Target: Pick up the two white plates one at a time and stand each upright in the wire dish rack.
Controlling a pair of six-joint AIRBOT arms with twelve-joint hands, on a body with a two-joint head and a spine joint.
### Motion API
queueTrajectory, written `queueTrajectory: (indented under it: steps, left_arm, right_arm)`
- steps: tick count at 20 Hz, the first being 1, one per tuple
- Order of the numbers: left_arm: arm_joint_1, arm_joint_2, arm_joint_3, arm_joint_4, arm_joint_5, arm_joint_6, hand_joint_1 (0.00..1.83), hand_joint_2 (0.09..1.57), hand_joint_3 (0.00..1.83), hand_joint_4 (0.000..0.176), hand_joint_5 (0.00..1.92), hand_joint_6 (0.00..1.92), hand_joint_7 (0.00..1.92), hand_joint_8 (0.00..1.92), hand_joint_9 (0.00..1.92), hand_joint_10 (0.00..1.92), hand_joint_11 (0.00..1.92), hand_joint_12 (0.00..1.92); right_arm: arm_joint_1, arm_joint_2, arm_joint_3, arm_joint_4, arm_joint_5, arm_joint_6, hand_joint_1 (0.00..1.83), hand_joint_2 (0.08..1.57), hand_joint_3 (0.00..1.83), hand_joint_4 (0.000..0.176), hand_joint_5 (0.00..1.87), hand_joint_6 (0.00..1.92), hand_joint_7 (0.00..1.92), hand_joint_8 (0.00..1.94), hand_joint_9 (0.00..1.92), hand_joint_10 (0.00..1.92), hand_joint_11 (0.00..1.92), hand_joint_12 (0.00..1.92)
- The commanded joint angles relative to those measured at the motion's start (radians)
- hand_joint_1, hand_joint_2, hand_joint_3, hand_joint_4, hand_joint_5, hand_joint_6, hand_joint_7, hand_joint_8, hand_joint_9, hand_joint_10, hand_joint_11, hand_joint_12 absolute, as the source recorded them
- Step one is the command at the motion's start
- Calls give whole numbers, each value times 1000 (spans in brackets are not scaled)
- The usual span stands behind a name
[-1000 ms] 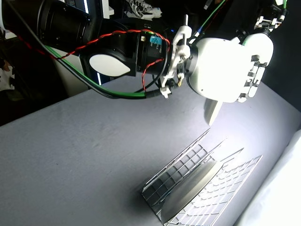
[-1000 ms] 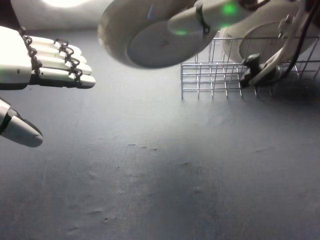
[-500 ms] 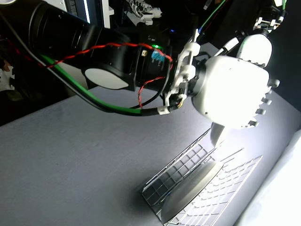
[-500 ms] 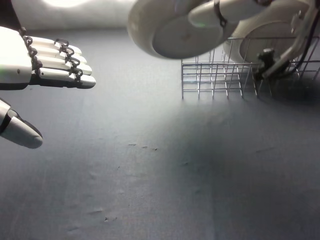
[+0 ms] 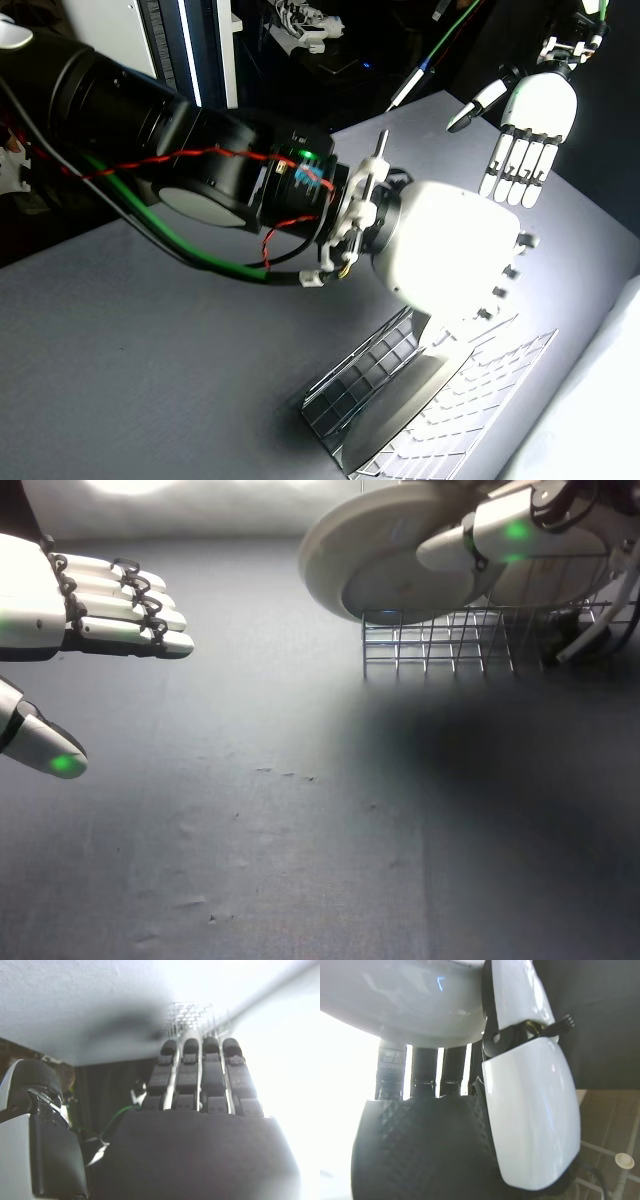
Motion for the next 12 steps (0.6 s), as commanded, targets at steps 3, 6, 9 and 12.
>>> queueTrajectory:
  steps: [3, 6, 9, 12]
  left_arm:
    - [-3, 6, -4, -68, -24, -2, 0, 1010, 0, 0, 0, 0, 0, 0, 0, 0, 1, 1]
    - [-2, 7, -8, -68, -24, -2, 0, 1020, 0, 0, 0, 0, 0, 0, 0, 0, 4, 2]
    - [-2, 7, -8, -68, -24, -2, 0, 1052, 12, 0, 0, 0, 0, 0, 0, 0, 1, 1]
    - [-1, 7, -9, -68, -24, -2, 0, 1040, 5, 0, 0, 0, 0, 0, 0, 0, 11, 5]
  right_arm:
    - [-14, 6, 16, -24, 153, 11, 1378, 1076, 1, 0, 999, 954, 1034, 741, 1061, 1067, 791, 1329]
    - [-32, 6, 23, -36, 161, 10, 1379, 1069, 0, 0, 1021, 916, 1077, 702, 1047, 1067, 770, 1361]
    - [-57, 6, 33, -59, 163, 9, 1371, 1123, 0, 0, 855, 1153, 977, 876, 941, 1186, 693, 1366]
    - [-74, 6, 38, -81, 168, 8, 1387, 1078, 0, 0, 756, 418, 860, 277, 864, 460, 600, 1224]
